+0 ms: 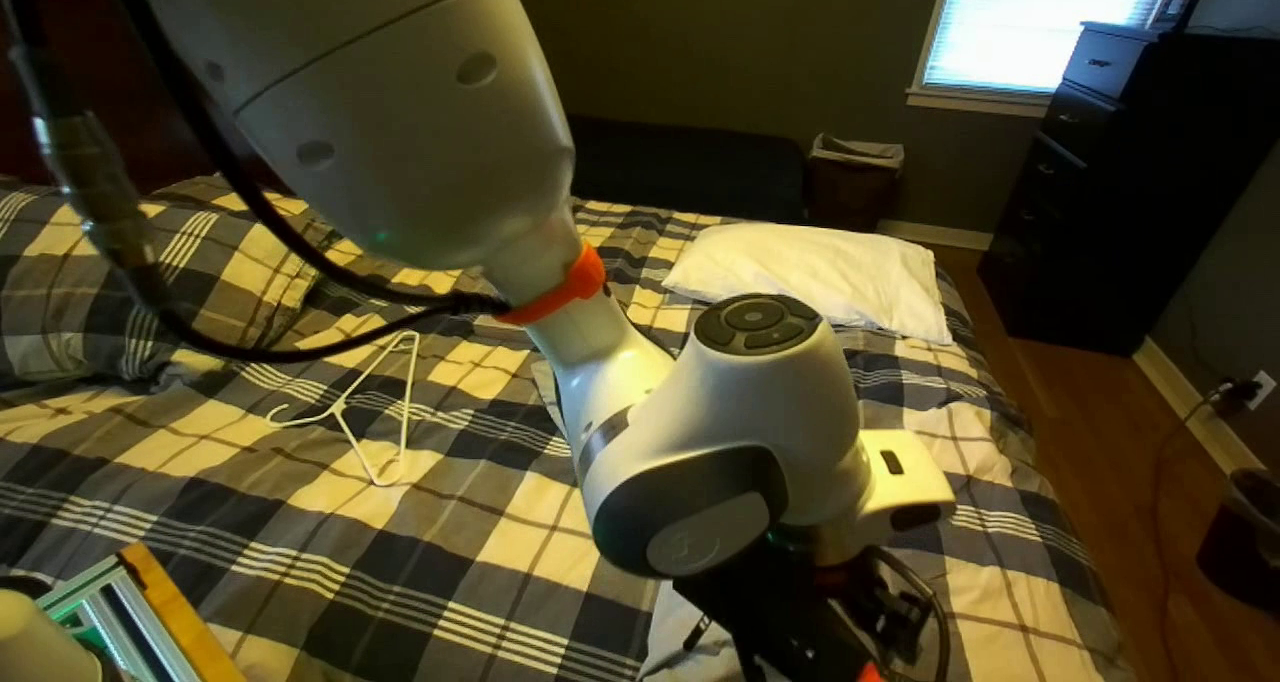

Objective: Fold the pillow case from left to right.

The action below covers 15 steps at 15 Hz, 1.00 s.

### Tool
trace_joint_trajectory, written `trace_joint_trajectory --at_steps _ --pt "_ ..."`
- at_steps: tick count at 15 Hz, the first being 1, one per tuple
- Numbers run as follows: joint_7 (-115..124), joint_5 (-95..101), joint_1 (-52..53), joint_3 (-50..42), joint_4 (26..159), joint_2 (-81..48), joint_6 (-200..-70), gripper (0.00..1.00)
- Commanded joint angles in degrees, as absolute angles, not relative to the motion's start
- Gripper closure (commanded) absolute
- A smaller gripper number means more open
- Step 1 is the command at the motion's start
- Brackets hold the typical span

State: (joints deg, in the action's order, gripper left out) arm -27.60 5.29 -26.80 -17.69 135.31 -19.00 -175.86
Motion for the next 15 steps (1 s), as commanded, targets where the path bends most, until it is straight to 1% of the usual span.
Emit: trace_joint_trajectory --at_steps 1,2,4,5,8,11,13,15 --pt "-37.7 -0.1 -35.9 -2.6 138.5 -13.3 -171.2 0.01" --pt "-39.6 -2.1 -36.8 0.4 138.7 -13.5 -169.4 0.00" --pt "-40.7 -2.5 -35.2 2.7 139.8 -14.5 -166.1 0.00" --pt "-39.2 -0.2 -31.1 -0.1 140.5 -14.8 -164.4 0.00" --pt "-36.4 5.8 -24.5 -4.4 141.0 -16.5 -162.3 0.00" --pt "-46.7 -3.3 -29.7 0.5 142.5 -13.2 -158.7 0.00" --pt "-51.9 -5.9 -30.2 -0.4 142.1 -12.5 -157.2 0.00" --pt "-61.0 -13.9 -32.1 1.3 141.8 -11.2 -153.6 0.00"
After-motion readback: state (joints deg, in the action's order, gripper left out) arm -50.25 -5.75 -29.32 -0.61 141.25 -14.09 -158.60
